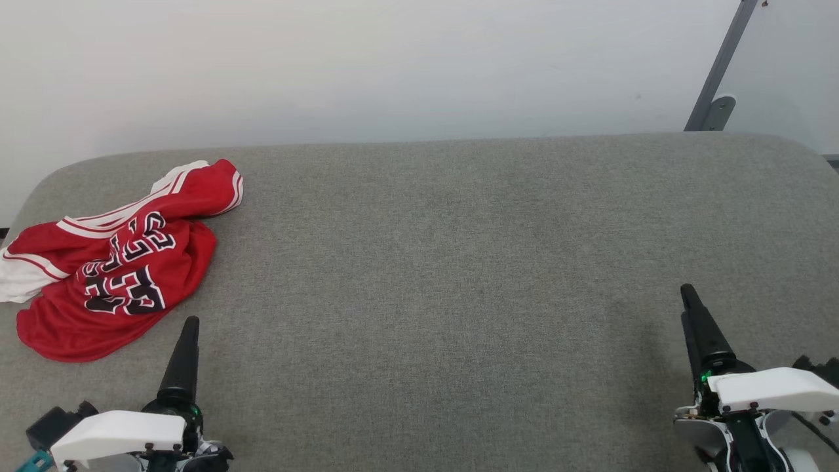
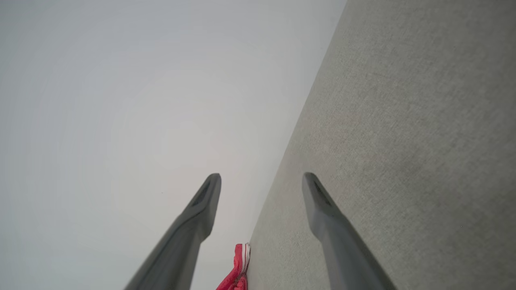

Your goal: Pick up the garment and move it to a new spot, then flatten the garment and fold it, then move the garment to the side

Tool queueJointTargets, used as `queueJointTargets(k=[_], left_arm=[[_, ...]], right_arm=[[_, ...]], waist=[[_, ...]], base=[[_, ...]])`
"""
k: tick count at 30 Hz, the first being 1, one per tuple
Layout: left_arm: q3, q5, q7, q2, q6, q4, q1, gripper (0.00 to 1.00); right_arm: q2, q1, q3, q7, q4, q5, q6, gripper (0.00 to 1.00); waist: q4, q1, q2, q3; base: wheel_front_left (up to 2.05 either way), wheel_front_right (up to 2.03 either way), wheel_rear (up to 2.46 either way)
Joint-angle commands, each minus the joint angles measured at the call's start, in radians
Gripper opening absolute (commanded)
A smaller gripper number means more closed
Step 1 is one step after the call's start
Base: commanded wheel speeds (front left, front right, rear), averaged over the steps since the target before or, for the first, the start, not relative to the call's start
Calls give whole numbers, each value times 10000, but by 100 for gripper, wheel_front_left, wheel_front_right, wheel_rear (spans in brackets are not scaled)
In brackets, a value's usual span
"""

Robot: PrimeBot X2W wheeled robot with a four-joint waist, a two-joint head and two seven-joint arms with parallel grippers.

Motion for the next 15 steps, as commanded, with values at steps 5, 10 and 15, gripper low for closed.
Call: queueJointTargets(k=[5,10,15], left_arm=[[74,1542,-273,183,4,-257,-286,100],[133,2760,-474,213,5,-308,-200,100],[96,3919,-666,294,5,-362,-114,100]], right_arm=[[-158,-375,-92,-297,-170,-1364,12,100],[-185,-400,-148,-498,-218,-2694,13,100],[-236,-446,-81,-690,-268,-4085,14,100]], waist=[[15,0,0,22],[16,0,0,46],[27,0,0,67]], base=[[0,0,0],[0,0,0],[0,0,0]])
